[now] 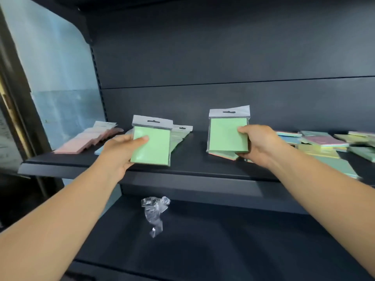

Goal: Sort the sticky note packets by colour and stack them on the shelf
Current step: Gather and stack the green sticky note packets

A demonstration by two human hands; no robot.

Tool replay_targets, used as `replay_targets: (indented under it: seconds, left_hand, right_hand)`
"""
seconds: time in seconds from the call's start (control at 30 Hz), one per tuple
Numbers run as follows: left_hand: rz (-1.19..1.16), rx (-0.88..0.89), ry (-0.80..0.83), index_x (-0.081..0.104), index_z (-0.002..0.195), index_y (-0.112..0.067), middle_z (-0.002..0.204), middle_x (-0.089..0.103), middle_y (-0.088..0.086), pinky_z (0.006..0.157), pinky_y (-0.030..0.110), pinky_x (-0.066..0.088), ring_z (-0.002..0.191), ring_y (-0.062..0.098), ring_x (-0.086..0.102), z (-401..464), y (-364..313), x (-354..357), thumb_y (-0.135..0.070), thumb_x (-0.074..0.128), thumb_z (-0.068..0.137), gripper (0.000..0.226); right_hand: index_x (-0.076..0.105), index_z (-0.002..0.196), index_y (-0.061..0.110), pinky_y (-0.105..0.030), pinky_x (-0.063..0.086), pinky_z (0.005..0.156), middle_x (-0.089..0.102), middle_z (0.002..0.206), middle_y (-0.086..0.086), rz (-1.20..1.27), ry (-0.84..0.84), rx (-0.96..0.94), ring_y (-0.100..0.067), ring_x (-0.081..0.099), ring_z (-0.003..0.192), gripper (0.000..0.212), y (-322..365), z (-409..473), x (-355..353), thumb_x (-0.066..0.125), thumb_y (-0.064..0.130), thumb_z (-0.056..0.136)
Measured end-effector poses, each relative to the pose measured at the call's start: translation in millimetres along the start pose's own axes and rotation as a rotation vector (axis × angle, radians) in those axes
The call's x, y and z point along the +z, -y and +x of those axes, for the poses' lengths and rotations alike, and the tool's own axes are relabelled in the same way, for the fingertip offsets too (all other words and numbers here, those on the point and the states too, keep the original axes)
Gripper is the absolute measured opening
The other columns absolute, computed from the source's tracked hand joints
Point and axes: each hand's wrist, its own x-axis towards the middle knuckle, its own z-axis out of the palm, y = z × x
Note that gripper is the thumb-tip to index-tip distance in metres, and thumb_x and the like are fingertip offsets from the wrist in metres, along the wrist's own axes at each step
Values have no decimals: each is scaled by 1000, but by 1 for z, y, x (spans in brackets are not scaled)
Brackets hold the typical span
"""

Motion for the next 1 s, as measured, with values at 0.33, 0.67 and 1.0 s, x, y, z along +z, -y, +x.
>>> replay_targets:
  seconds: [0.33, 0.67, 1.0]
  left_hand:
    - [297, -147, 244, 49, 73, -12, 76, 61, 1, 50, 15, 51, 62, 6, 58, 61, 18, 0, -15, 59, 90, 20]
    - [204, -256, 243, 55, 86, -8, 103, 62, 9, 83, 30, 49, 93, 20, 59, 137, 41, 40, -15, 57, 92, 9]
    - [200, -151, 302, 53, 77, -12, 99, 63, 11, 75, 31, 51, 85, 23, 62, 167, 49, 48, -17, 54, 93, 17]
  right_hand:
    - [50, 110, 12, -45, 50, 86, 63, 107, -8, -38, 5, 26, -27, 61, 96, 17, -18, 24, 50, 43, 8, 95]
    - [53, 102, 15, -30, 42, 57, 63, 91, -3, 33, -53, 62, -17, 60, 76, 15, -24, 85, 58, 42, 9, 95]
    - [52, 94, 15, -31, 45, 61, 64, 88, -2, 20, -81, 66, -16, 62, 76, 13, -25, 103, 68, 41, 8, 95]
